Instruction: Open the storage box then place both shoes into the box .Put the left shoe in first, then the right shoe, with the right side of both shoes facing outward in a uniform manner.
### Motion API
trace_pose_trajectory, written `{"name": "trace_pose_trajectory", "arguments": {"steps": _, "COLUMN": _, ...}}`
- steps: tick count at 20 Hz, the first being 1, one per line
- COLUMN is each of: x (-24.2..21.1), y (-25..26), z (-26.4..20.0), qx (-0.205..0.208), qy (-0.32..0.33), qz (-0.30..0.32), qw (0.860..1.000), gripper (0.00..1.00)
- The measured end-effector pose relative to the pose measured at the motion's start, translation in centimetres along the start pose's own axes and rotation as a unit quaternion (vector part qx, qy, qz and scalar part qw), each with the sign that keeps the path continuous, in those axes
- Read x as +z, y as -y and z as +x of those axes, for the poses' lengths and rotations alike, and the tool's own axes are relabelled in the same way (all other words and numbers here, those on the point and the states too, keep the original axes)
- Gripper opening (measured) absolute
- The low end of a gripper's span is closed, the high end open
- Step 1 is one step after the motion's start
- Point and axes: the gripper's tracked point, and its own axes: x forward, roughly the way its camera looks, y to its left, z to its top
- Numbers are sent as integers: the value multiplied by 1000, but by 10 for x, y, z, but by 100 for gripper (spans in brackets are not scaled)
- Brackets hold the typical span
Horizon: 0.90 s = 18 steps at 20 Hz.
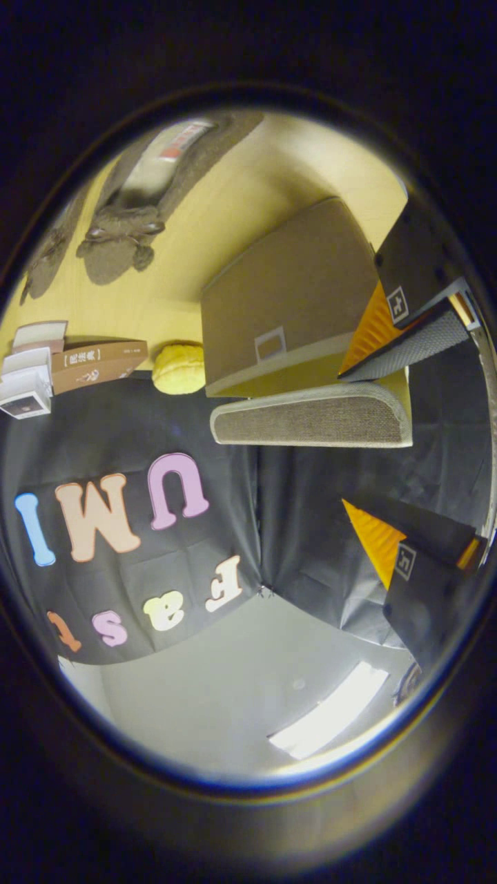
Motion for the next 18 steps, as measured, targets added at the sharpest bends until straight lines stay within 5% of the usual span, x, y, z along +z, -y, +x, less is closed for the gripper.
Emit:
{"name": "trace_pose_trajectory", "arguments": {"steps": 9, "x": -12, "y": -15, "z": 12, "qx": 1, "qy": -38, "qz": -36, "qw": 999, "gripper": 30}}
{"name": "trace_pose_trajectory", "arguments": {"steps": 11, "x": 15, "y": -24, "z": -21, "qx": 15, "qy": -18, "qz": -32, "qw": 999, "gripper": 23}}
{"name": "trace_pose_trajectory", "arguments": {"steps": 15, "x": -15, "y": -36, "z": 19, "qx": 22, "qy": -46, "qz": -45, "qw": 998, "gripper": 9}}
{"name": "trace_pose_trajectory", "arguments": {"steps": 18, "x": -28, "y": -52, "z": 27, "qx": 27, "qy": -64, "qz": -65, "qw": 995, "gripper": 8}}
